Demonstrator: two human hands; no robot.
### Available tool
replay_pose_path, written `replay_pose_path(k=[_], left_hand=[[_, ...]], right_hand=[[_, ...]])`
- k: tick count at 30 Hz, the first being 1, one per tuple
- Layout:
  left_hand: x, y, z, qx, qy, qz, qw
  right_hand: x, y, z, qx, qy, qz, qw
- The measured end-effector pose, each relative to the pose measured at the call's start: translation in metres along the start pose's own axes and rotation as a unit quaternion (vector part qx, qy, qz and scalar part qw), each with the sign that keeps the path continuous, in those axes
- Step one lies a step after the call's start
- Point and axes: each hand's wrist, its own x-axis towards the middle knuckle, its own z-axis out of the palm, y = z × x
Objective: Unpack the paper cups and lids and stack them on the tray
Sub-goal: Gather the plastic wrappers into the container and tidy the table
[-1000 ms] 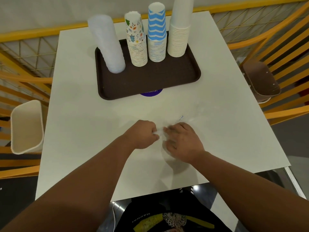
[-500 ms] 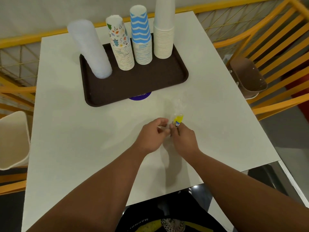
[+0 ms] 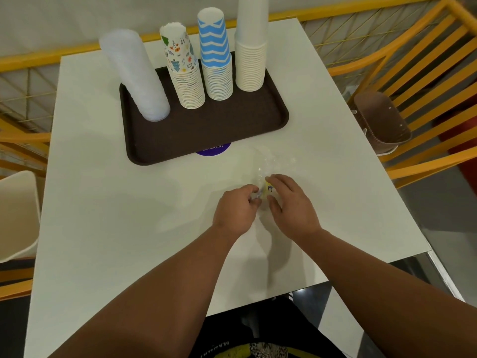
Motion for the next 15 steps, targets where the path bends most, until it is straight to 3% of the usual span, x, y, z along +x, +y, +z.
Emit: replay_pose_path(k=[5,10,15], left_hand=[[0.005,-0.001,0.002,0.065,-0.014,0.034,0.997],[0.008,-0.006,-0.003,0.059,-0.034,0.072,0.995],[0.003,-0.031,-0.011,0.143,-0.072,0.19,0.969]], right_hand=[[-0.003,0.011,-0.001,-0.049,-0.032,-0.042,0.997],[-0.005,0.017,-0.001,-0.199,-0.028,-0.034,0.979],[-0.006,0.018,-0.007,-0.182,-0.054,-0.018,0.982]])
